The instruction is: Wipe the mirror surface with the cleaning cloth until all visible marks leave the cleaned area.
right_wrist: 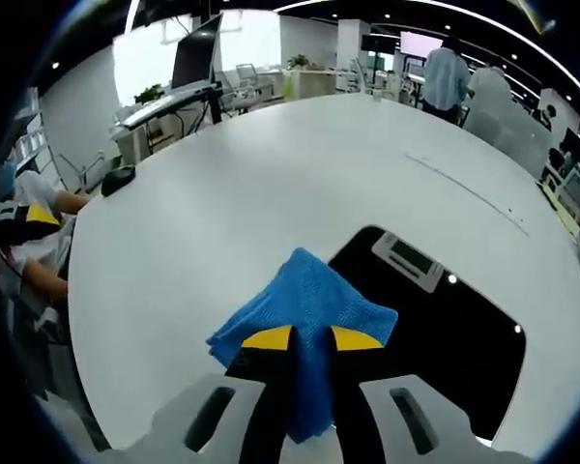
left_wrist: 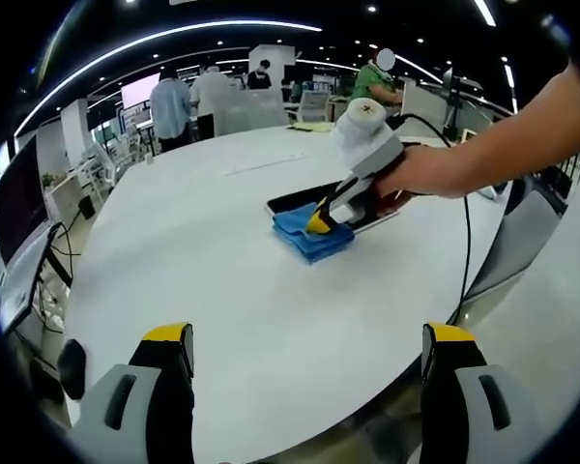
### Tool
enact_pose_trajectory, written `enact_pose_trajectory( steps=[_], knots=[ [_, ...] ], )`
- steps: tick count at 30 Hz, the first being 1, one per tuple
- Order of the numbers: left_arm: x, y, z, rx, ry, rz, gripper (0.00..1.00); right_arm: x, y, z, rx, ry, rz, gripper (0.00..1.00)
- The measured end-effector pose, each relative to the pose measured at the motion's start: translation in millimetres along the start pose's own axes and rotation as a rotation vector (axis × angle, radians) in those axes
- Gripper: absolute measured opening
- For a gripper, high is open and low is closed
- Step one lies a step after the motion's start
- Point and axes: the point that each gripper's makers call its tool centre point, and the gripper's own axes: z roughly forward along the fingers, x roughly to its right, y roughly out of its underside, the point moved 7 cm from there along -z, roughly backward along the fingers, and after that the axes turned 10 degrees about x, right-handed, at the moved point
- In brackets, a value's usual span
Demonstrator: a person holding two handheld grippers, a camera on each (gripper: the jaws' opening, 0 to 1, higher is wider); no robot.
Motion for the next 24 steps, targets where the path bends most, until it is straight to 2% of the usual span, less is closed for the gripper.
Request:
enact_pose_trajectory(
  steps=[6,24],
  knots=[
    [-1.5,-0.2,0.7,-0.001,-0.005,-0.002,0.99,5.6,-1.2,4.1,0.000,0.004,0.004,0.03],
    [-1.7,-1.6,3.3,0.000,-0.001,-0.001,0.99,11.0,-5.0,10.1,0.004,0.014,0.034,0.03]
  ],
)
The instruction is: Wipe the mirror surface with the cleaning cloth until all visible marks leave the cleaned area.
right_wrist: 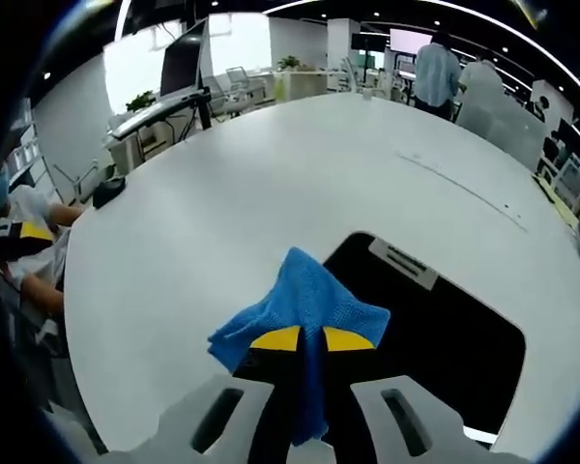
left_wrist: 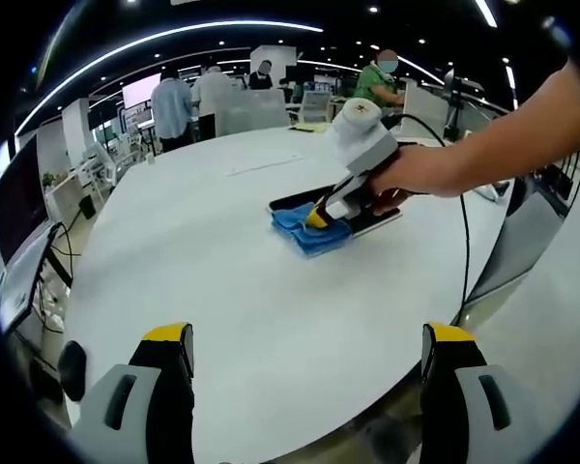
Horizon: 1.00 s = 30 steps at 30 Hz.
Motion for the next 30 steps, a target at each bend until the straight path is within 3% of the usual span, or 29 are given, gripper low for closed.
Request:
enact_pose_trajectory(
  steps=[30],
  knots=[
    [-7.5,0.4,-4.1,-0.007,-0.007,0.001,0.99,15.8,-13.7,17.1,-0.024,0.006,-0.015,0.03]
  ],
)
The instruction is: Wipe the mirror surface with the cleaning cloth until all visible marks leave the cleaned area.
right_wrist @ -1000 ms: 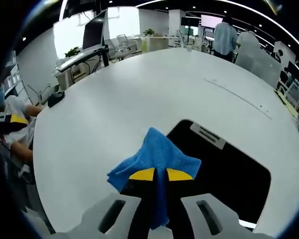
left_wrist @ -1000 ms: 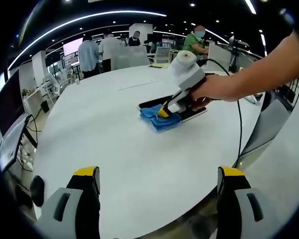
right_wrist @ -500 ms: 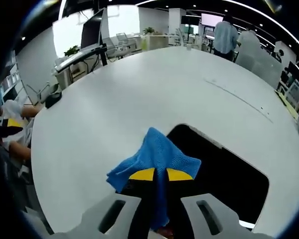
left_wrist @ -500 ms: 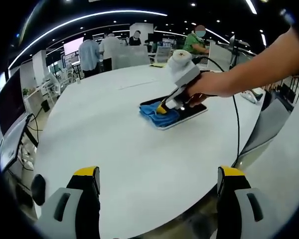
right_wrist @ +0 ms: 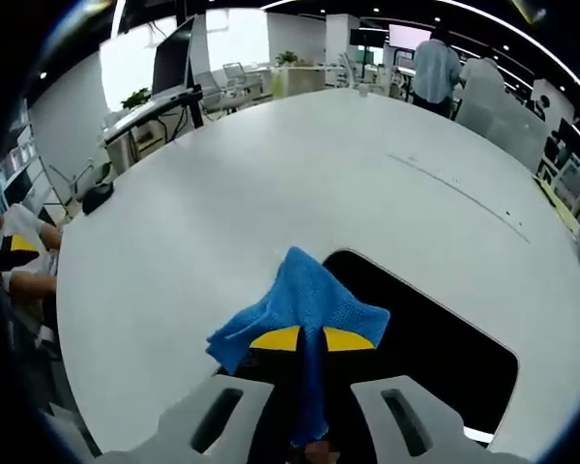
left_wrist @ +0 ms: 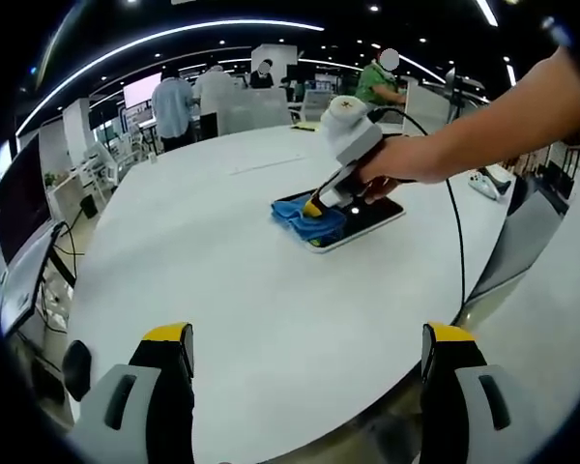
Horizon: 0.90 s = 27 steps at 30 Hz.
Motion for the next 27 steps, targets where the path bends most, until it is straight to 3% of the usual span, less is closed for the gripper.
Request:
enact_pose_trajectory(
  steps=[27],
  knots=[
    [-1.0,-8.4,10.1,0.003,0.020,0.015,0.99,16.4,-11.3,14.0,0.001,0.006,0.001,0.03]
  ],
)
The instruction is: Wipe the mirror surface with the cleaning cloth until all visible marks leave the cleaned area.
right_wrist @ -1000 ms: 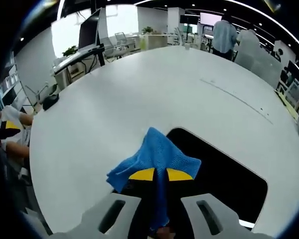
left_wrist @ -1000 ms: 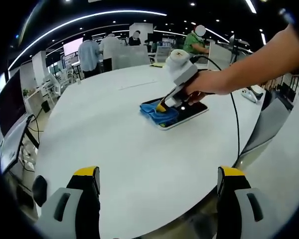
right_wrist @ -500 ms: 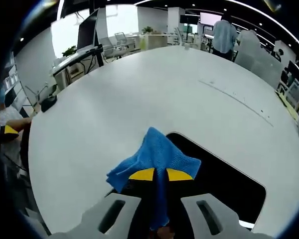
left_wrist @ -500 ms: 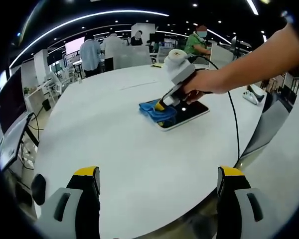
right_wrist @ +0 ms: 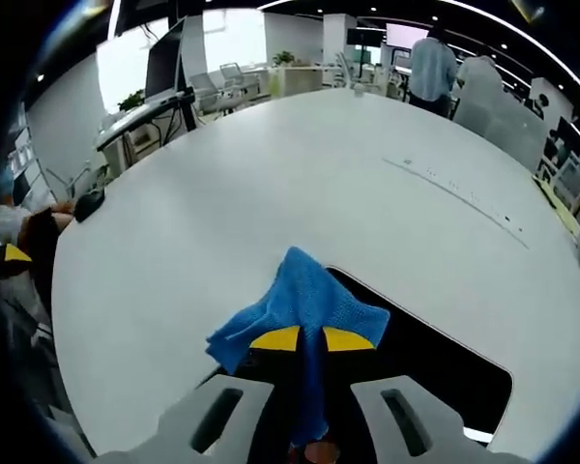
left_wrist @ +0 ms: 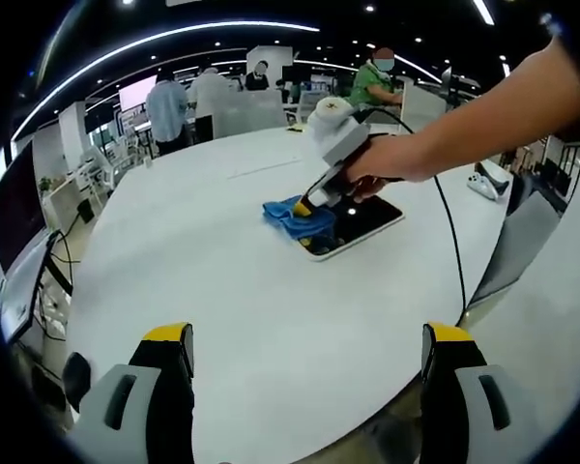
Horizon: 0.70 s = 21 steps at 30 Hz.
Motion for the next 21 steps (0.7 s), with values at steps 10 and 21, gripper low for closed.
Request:
enact_pose_trajectory(
  steps=[10,21],
  knots=[
    [-4.0,-1.4,2.6,0.005,-0.009,-0.011,0.99,4.1,-5.4,2.3,-0.004,-0.005,-0.016,0.03],
    [-7.4,-3.8,3.0,0.005,-0.008,-0.007,0.99,7.2,-7.1,5.1,-0.007,-0.005,-0.024,0.03]
  ],
)
